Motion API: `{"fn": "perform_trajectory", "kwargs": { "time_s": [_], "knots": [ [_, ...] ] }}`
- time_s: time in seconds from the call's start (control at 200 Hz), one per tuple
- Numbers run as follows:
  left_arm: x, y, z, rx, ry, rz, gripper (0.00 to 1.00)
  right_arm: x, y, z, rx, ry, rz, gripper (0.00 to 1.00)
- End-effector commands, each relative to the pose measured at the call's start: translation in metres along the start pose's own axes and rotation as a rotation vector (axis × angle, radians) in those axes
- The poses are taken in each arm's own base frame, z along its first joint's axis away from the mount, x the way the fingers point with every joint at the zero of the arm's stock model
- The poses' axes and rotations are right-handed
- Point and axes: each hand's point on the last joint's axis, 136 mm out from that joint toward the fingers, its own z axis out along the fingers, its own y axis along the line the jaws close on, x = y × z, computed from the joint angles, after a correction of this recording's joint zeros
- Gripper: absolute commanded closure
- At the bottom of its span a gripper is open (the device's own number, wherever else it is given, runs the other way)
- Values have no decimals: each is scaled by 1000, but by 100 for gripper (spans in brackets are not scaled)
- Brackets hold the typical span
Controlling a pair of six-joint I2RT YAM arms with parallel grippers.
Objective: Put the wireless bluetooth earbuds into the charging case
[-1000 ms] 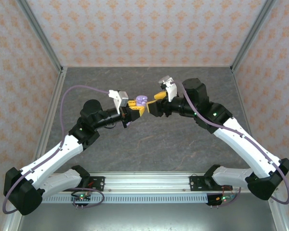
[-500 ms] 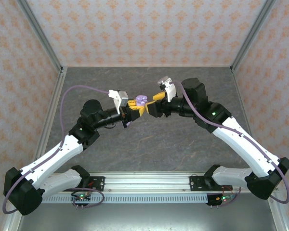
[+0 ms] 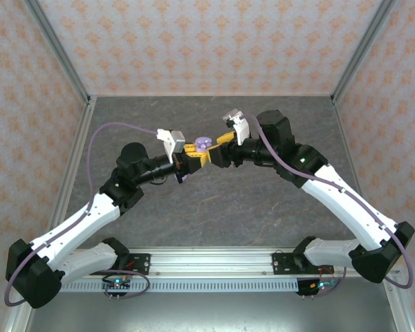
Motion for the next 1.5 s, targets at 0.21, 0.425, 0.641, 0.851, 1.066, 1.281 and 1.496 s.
{"fn": "perform_trajectory", "kwargs": {
  "time_s": [0.21,0.425,0.641,0.851,1.066,1.281,1.496],
  "knots": [
    [-12,-7,1,19,-33,33,98,-20,9,-3,-35,-49,-11,37],
    [-11,-7,0,21,-32,31,98,-24,11,-3,-47,-55,-14,34],
    [-10,-7,-1,19,-31,30,98,-24,12,-2,-53,-55,-14,33],
    [-11,-8,-2,16,-36,33,98,-30,21,-15,-87,-90,-25,28],
    [-15,-12,-4,35,-50,41,98,-42,18,-42,-165,-182,56,12],
    [-17,-18,-4,63,-58,44,98,-32,23,-25,-278,-113,133,6],
    [-19,-19,-4,71,-58,43,98,-27,25,-8,-351,-50,175,10]
  ]
}}
